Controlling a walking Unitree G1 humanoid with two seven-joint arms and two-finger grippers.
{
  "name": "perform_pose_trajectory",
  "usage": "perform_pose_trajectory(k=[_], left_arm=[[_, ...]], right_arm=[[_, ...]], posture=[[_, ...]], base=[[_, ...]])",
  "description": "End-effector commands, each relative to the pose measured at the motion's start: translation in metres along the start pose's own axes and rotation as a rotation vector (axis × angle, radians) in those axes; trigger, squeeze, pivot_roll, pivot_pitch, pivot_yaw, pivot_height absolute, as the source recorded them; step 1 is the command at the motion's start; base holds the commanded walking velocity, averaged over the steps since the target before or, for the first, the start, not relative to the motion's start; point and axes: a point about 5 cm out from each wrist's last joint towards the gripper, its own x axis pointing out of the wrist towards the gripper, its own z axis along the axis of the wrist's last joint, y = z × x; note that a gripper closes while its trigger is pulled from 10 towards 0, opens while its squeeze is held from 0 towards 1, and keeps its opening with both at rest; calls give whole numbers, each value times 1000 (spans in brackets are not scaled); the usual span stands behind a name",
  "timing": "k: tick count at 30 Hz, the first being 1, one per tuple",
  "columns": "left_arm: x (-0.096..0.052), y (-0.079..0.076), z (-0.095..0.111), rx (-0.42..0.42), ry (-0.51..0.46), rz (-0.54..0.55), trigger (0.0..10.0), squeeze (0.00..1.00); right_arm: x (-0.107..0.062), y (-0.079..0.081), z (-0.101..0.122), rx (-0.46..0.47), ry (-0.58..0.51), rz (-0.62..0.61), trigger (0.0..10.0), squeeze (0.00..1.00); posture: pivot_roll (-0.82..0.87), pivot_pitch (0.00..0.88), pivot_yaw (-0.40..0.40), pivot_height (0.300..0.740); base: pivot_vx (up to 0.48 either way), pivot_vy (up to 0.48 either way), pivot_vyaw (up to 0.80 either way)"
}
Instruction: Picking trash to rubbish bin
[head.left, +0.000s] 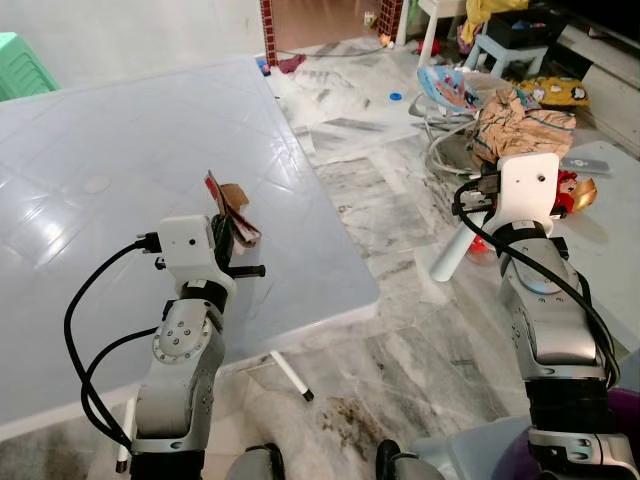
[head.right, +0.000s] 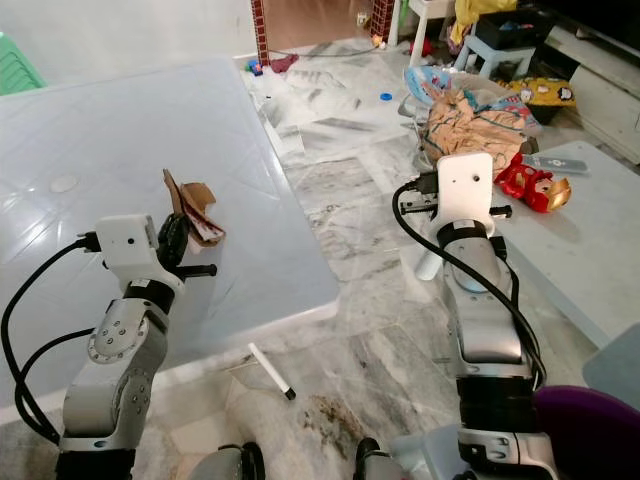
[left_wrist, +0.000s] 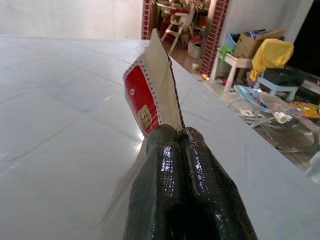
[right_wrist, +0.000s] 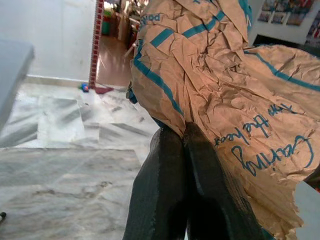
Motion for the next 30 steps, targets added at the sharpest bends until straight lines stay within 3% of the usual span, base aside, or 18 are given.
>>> perform_pose_trajectory(k=[1, 24, 30], left_arm=[[-2, -1, -4, -4, 19, 0, 10000, 0], [-2, -2, -3, -5, 20, -10, 10000, 0], [-1, -1, -2, -2, 20, -10, 10000, 0]], right_arm=[[1, 0, 3, 2, -8, -2, 0, 0], [2, 0, 4, 9, -5, -8, 0, 0], [2, 0, 3, 11, -4, -10, 0, 0]], posture=[[-28, 119, 16, 740], [-25, 118, 20, 740], [-24, 118, 23, 740]], base=[[-255, 0, 0], [-194, 0, 0], [0, 0, 0]])
